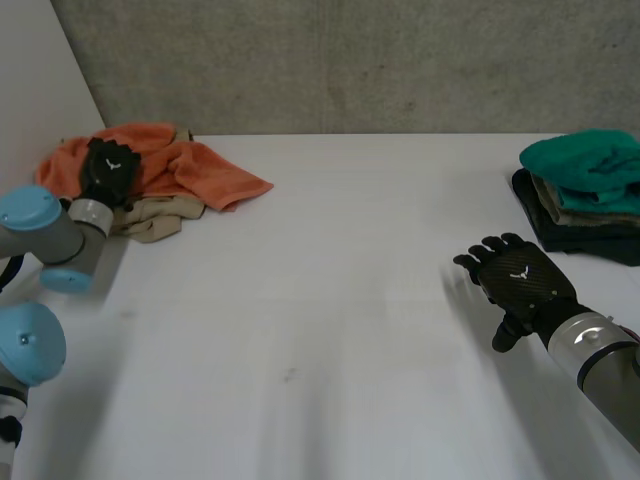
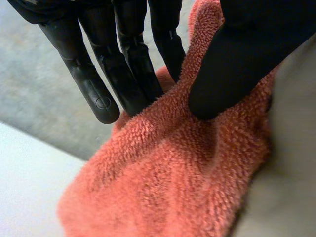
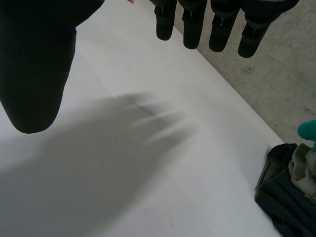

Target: Fold the laundry.

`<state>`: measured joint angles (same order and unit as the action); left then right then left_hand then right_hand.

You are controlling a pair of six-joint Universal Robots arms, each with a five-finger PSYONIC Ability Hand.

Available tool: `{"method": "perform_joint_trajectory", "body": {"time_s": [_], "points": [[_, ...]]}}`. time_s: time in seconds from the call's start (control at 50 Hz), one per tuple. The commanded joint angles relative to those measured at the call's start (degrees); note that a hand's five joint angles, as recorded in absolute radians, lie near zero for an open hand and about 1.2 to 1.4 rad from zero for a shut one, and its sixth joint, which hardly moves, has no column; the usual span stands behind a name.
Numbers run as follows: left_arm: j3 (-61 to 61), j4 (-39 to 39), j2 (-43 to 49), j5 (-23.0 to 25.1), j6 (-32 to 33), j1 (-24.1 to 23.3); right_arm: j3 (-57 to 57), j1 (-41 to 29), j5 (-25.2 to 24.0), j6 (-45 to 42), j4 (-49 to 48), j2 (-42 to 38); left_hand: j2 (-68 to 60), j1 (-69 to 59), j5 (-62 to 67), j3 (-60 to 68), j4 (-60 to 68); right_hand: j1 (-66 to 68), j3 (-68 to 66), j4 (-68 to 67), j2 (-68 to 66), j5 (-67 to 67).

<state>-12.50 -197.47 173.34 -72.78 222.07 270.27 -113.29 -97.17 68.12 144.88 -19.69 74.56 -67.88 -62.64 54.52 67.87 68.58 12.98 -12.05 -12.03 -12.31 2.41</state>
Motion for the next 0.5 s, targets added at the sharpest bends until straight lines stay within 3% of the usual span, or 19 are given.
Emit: {"method": "perform_joint_trajectory", "body": {"time_s": [0.02,0.1,0.26,0.42,0.5], "points": [[-4.37,-0.2,-10.73,-8.69,-4.88,-3.25,0.0,-0.04,-0.09,0.14,0.0,-0.03,-12.12,-17.36,15.48,12.13,11.42,-2.98,2.05,2.03,2.31,-2.41],[-14.45,-0.28,-24.06,-8.52,-18.21,-5.88,0.0,0.05,-0.09,0.23,0.0,0.06,-12.12,-17.36,15.48,12.13,11.42,-2.98,2.05,2.03,2.31,-2.41],[-32.3,-3.27,-48.67,-8.26,-35.8,-12.29,-0.52,0.58,-0.27,0.58,0.0,2.52,-12.12,-17.36,15.48,12.13,11.42,-2.98,2.05,2.03,2.31,-2.41],[-42.77,-3.62,-64.25,-5.81,-44.79,-23.1,-1.05,2.69,-0.18,0.76,0.0,5.68,-12.12,-17.36,15.48,12.13,11.42,-2.98,2.05,2.03,2.31,-2.41],[-47.16,-2.66,-65.15,-4.22,-44.88,-27.58,-1.4,3.65,-0.09,1.81,0.09,7.79,-12.12,-17.36,15.48,12.13,11.42,-2.98,2.05,2.03,2.31,-2.41]]}}
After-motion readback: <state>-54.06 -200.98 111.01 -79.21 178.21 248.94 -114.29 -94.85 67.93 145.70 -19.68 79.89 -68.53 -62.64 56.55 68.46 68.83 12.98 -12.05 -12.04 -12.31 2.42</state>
